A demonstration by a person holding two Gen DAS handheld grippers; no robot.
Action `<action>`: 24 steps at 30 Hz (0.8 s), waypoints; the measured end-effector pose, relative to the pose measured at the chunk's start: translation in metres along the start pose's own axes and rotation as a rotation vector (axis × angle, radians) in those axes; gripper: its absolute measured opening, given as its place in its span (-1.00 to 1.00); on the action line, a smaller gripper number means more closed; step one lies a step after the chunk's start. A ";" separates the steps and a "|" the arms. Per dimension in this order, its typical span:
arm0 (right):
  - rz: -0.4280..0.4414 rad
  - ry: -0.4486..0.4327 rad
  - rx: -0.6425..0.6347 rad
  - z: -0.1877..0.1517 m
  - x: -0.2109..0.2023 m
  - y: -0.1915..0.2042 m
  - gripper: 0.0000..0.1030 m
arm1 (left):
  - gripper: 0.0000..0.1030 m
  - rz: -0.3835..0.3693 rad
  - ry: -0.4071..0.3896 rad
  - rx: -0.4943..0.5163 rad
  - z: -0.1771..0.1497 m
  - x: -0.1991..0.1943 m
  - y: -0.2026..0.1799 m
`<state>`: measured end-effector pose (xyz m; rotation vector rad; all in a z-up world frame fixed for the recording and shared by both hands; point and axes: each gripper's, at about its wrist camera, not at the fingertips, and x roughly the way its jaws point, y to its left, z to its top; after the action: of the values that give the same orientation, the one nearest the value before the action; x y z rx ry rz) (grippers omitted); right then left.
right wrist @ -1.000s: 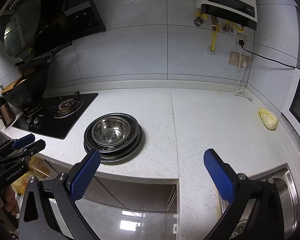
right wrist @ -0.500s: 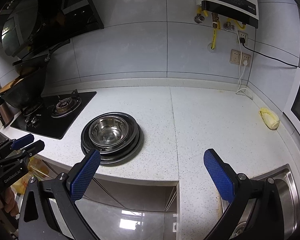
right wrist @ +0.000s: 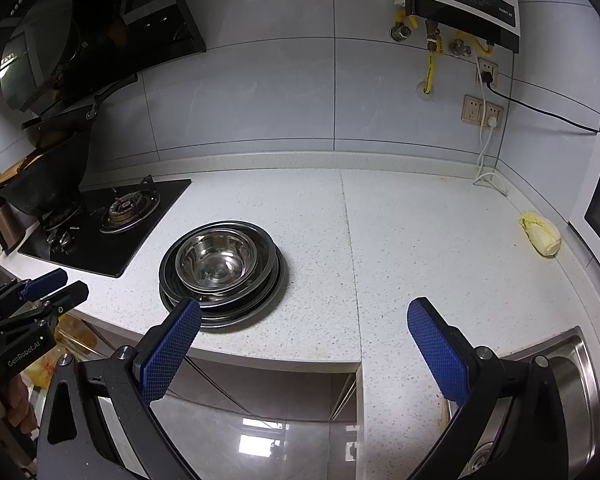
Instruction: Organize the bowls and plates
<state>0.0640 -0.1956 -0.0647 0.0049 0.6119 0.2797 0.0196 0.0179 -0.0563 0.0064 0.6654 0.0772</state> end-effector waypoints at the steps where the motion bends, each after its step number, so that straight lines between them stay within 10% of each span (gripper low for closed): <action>1: -0.001 0.001 0.000 0.000 0.001 0.000 0.97 | -0.18 -0.002 0.000 -0.001 0.000 0.001 0.000; 24: 0.000 0.012 -0.012 -0.002 0.005 0.004 0.97 | -0.18 -0.005 -0.013 0.001 -0.002 -0.003 -0.003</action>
<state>0.0659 -0.1907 -0.0693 -0.0088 0.6218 0.2833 0.0166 0.0147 -0.0560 0.0066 0.6526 0.0723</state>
